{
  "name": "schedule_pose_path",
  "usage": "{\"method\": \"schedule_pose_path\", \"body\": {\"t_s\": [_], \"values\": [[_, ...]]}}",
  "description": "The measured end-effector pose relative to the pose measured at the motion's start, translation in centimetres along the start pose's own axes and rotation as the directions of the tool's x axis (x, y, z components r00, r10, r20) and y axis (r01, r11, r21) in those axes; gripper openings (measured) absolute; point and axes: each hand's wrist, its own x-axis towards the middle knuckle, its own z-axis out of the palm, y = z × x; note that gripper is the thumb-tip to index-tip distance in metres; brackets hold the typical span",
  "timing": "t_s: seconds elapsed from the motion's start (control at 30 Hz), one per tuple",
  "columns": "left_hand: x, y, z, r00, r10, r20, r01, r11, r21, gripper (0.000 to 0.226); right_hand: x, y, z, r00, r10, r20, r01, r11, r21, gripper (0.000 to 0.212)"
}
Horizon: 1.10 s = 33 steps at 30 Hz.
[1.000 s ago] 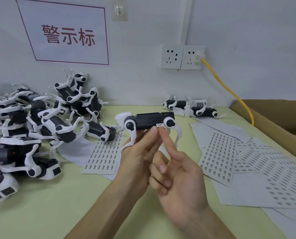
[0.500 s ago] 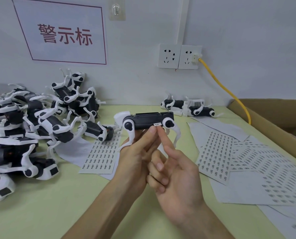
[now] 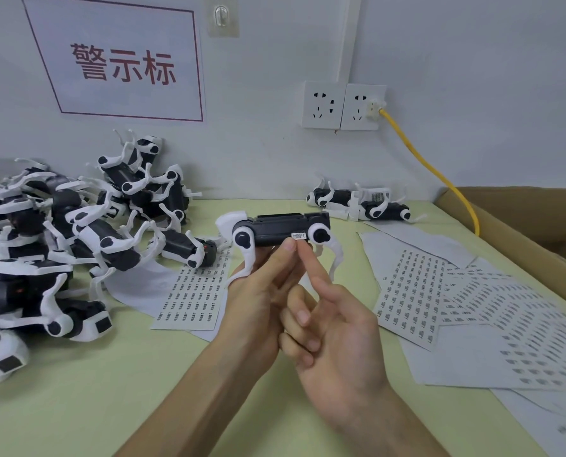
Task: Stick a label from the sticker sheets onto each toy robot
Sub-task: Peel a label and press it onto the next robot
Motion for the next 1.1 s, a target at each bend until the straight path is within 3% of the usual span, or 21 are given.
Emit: {"method": "schedule_pose_path", "body": {"t_s": [0.17, 0.43, 1.1], "values": [[0.20, -0.13, 0.04, 0.999, 0.026, -0.045, -0.029, 0.997, -0.067, 0.022, 0.03, 0.00, -0.09, 1.000, 0.002, 0.002, -0.002, 1.000, 0.010, 0.048], [0.11, 0.06, 0.13, 1.000, -0.002, -0.020, 0.002, 1.000, -0.023, 0.032, -0.09, -0.02, -0.05, 1.000, 0.002, -0.003, -0.002, 1.000, -0.006, 0.048], [0.14, 0.04, 0.12, 0.997, -0.041, -0.069, 0.038, 0.999, -0.037, 0.027, -0.09, 0.36, 0.12, 0.999, 0.007, -0.032, -0.008, 1.000, -0.014, 0.049]]}}
